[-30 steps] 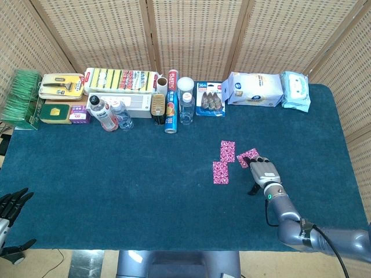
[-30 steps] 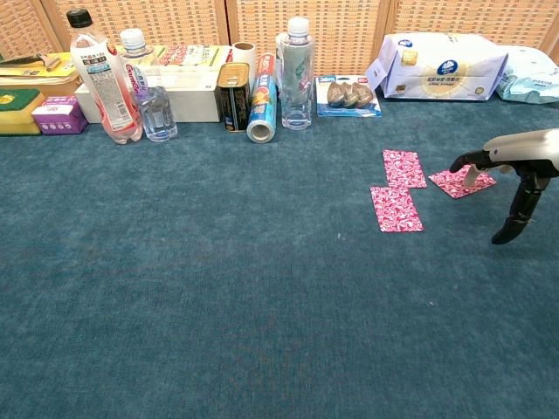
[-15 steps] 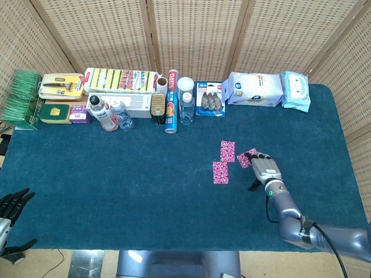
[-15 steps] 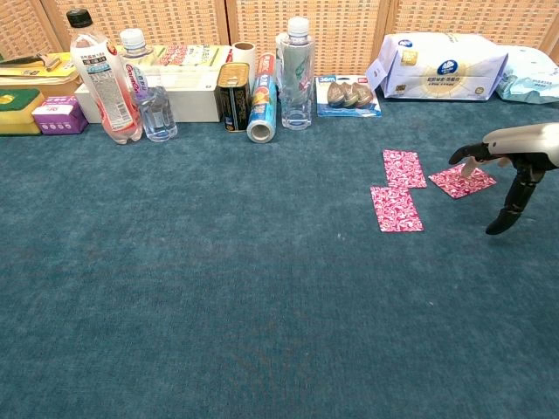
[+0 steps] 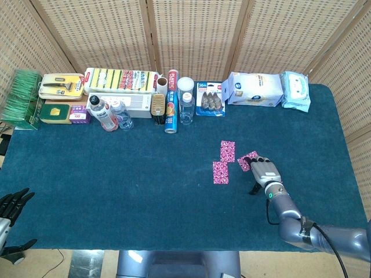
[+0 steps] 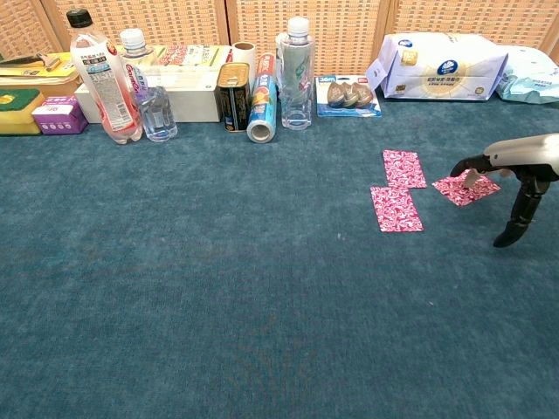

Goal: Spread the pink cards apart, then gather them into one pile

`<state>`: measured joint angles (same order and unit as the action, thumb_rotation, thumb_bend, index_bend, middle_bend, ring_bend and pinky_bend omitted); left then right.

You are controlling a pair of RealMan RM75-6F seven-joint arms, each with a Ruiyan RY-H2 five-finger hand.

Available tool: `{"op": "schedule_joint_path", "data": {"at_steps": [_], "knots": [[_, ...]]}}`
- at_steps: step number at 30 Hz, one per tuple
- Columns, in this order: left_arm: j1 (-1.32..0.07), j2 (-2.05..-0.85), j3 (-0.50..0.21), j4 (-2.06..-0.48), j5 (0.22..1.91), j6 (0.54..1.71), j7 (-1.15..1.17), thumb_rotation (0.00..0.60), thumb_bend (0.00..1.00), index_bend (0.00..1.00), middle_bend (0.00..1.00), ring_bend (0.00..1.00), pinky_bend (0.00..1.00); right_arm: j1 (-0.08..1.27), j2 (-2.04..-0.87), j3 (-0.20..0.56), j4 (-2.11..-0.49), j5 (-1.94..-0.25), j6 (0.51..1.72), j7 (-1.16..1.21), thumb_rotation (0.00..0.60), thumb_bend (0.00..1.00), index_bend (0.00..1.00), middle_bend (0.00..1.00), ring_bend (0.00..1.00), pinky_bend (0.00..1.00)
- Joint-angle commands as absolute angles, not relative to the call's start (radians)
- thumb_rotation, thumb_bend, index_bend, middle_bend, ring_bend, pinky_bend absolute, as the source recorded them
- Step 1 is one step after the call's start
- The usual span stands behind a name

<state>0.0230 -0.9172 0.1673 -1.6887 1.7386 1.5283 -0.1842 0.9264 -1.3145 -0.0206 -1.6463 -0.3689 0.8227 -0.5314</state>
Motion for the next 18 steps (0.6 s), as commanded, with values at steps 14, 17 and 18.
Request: {"op": "schedule_joint_path", "data": {"at_steps": [14, 17, 18], "knots": [[0.024, -0.918, 0.168, -1.691, 1.740, 1.530, -0.180, 0.600, 0.02, 0.00, 0.00, 0.00, 0.00, 0.924, -1.235, -0.067, -1.790, -0.428, 0.891, -0.579, 0.600, 0.00, 0.04, 0.16, 0.00, 0.08], [0.025, -0.918, 0.168, -1.690, 1.740, 1.531, -0.181, 0.600, 0.02, 0.00, 0.00, 0.00, 0.00, 0.909, -1.233, -0.055, -1.802, -0.470, 0.918, -0.558, 0.600, 0.00, 0.08, 0.14, 0.00, 0.08], [0.025, -0.918, 0.168, -1.690, 1.741, 1.532, -0.181, 0.600, 0.02, 0.00, 0.00, 0.00, 0.00, 0.902, -1.235, -0.049, -1.806, -0.488, 0.936, -0.550, 0.600, 0.00, 0.10, 0.11, 0.00, 0.08]]}}
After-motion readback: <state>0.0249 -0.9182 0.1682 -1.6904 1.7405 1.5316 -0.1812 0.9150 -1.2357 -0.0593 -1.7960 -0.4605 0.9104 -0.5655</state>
